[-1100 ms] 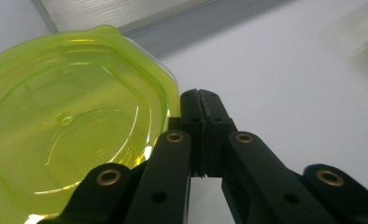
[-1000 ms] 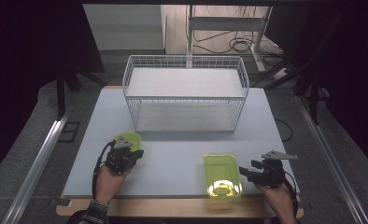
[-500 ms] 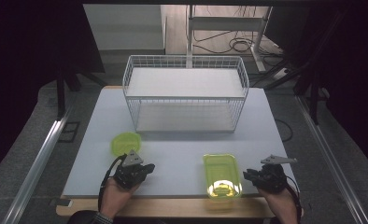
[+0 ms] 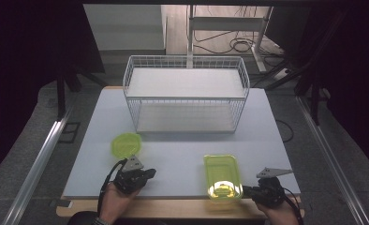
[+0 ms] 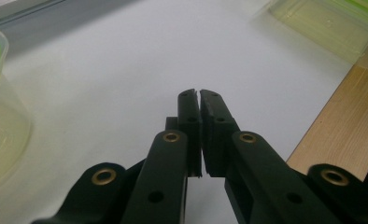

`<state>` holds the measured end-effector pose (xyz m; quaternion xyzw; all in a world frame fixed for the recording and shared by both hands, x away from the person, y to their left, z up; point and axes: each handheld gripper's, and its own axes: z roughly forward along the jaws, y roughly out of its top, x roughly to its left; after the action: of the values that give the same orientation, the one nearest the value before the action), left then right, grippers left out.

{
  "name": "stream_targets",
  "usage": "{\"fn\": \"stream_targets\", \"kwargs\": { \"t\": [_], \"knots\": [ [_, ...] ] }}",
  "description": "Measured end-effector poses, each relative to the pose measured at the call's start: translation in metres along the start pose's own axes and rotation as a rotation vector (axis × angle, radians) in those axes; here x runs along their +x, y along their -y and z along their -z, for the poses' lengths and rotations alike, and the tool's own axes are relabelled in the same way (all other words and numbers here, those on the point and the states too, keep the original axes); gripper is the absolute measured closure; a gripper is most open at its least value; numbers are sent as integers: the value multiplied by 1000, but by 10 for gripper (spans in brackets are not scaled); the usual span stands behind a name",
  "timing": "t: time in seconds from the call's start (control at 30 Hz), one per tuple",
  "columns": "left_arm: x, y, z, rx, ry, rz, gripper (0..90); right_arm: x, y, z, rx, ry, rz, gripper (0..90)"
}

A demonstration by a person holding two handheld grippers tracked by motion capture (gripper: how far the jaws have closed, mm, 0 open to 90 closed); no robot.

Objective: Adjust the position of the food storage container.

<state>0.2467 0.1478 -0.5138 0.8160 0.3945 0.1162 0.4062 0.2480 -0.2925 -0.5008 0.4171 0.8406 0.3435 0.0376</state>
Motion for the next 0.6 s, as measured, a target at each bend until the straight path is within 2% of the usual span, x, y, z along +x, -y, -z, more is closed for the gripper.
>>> {"fn": "stream_targets", "kwargs": {
  "t": [0.03,0.2,0.33,0.47,0.53,0.6],
  "knots": [
    [0,0,0,-2,-2,-2,880,5,0,-3,13,-5,17,889],
    [0,0,1,-1,-2,0,879,11,-5,-10,12,-25,39,889],
    [2,0,2,3,1,5,880,22,-12,-21,21,-78,56,889],
    [2,0,3,-2,-2,5,880,31,-17,-28,28,-108,78,888],
    [4,0,5,-2,-4,6,879,41,-23,-38,36,-143,90,888],
    [5,1,5,0,-5,9,879,46,-27,-45,41,-152,100,888]
  ]
}}
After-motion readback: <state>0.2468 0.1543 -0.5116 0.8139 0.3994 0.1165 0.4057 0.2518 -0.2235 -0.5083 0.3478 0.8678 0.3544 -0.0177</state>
